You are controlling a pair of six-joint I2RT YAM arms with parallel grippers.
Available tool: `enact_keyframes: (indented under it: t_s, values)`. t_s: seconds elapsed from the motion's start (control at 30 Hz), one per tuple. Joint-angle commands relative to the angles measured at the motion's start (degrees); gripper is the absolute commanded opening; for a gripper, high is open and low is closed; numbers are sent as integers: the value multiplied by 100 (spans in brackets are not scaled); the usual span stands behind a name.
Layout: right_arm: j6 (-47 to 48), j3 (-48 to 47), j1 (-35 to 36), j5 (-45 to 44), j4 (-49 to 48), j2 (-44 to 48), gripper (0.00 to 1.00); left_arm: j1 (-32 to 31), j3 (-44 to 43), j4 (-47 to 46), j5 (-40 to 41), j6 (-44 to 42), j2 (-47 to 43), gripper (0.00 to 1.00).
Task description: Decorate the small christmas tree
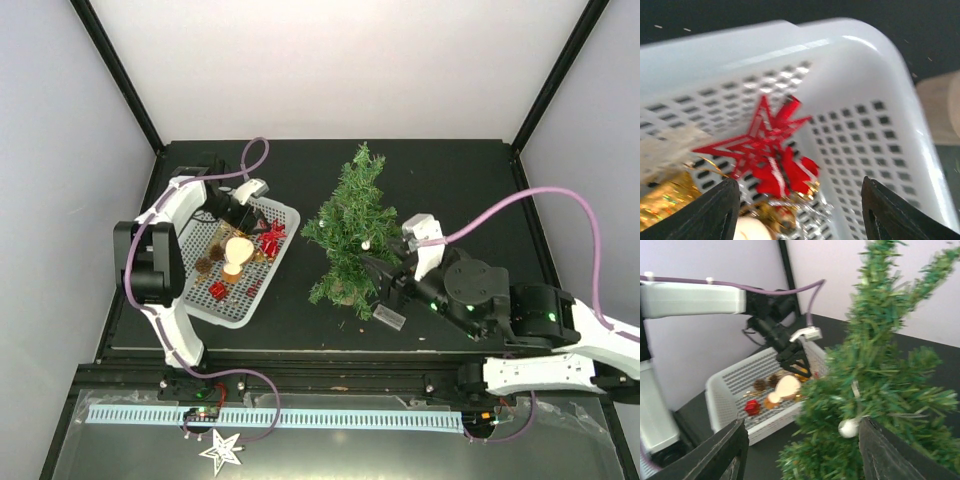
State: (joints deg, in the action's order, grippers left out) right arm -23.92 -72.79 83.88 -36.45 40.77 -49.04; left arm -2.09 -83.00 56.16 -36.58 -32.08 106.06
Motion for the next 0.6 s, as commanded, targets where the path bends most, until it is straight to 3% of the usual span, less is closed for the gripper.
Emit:
enact_keyframes:
  t_s: [0.0, 0.17, 0.57]
  values:
    - [97, 90, -799, 599, -197, -156, 62, 69, -400, -756, 167, 667, 397, 68]
    - [193, 141, -1606, 1511, -431, -506, 62, 70, -618, -927, 149, 766, 925, 68]
    - [369, 204, -2262, 2313, -830, -1090, 62, 77, -297, -1303, 379, 673, 1128, 69]
